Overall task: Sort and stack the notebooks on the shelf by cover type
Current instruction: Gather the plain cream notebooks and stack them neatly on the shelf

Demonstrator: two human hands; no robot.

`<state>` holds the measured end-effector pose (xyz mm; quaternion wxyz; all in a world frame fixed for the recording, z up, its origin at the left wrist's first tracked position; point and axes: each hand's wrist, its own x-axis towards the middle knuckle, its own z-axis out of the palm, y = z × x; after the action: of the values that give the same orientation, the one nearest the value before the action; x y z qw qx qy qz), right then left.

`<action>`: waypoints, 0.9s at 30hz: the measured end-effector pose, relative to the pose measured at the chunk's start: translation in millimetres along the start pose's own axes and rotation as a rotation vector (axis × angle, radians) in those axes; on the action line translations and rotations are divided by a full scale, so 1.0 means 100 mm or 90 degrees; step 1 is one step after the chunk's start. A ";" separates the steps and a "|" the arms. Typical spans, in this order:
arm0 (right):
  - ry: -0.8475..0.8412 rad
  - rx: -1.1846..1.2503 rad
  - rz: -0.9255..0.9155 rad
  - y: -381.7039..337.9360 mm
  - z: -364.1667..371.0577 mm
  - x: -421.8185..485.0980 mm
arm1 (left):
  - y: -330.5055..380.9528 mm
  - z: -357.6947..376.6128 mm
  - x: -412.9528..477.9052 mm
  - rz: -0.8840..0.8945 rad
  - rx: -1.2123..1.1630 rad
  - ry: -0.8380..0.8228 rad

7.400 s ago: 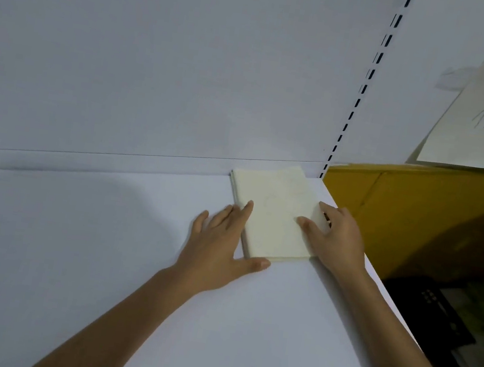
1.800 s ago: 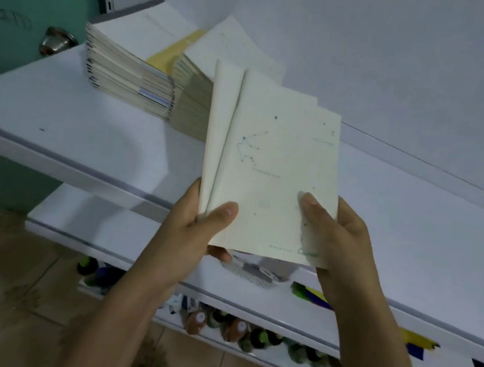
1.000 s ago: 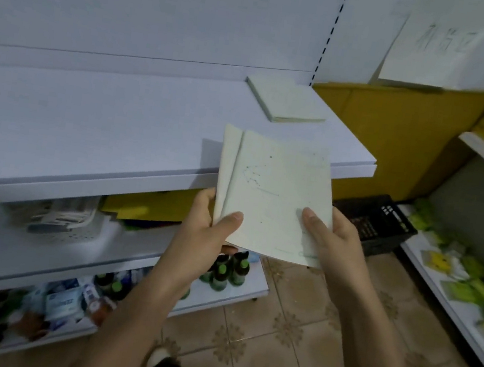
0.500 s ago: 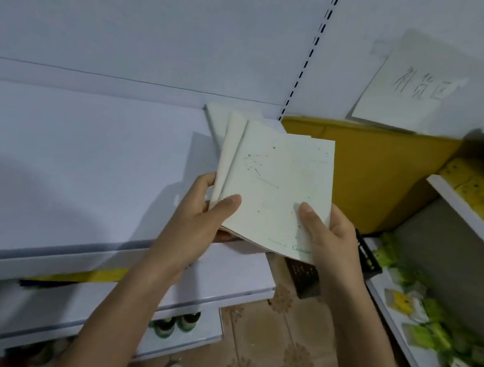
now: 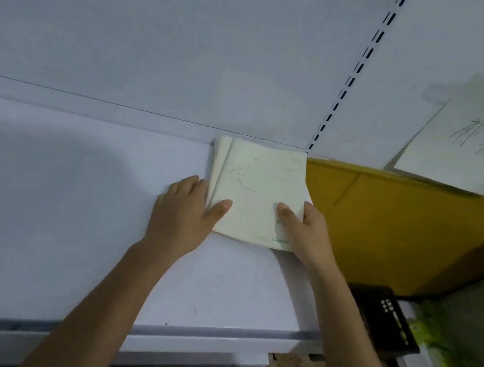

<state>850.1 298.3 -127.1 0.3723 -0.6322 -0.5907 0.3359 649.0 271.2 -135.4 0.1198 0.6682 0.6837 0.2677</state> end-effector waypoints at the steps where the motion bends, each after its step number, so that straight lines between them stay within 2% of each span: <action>1: -0.003 -0.088 -0.008 0.03 0.02 0.09 | -0.01 0.05 -0.01 0.010 0.057 0.022; 4: 0.007 -0.247 -0.063 0.08 0.05 0.27 | -0.04 0.15 -0.06 0.008 0.061 0.015; 6: -0.025 -0.274 -0.090 0.10 0.04 0.34 | -0.04 0.16 -0.06 -0.008 0.067 0.011; 11: -0.077 -0.114 -0.104 0.18 -0.10 0.40 | 0.06 0.13 -0.08 -0.016 0.082 0.046; 13: -0.121 -0.067 -0.147 0.21 -0.16 0.35 | 0.08 0.12 -0.11 -0.006 0.108 0.092; 17: -0.164 -0.151 -0.297 0.23 -0.20 0.34 | 0.11 0.14 -0.14 -0.033 0.209 0.152; 19: -0.151 -0.150 -0.300 0.25 -0.18 0.36 | 0.10 0.15 -0.15 -0.031 0.212 0.147; 23: -0.105 -0.006 -0.255 0.35 -0.17 0.37 | 0.13 0.15 -0.19 -0.007 0.169 0.158; 27: -0.155 -0.044 -0.267 0.38 -0.19 0.35 | 0.18 0.16 -0.18 -0.037 0.244 0.124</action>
<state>888.3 331.2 -150.1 0.3382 -0.4633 -0.7605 0.3043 674.2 255.9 -143.1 -0.0687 0.6298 0.7493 0.1927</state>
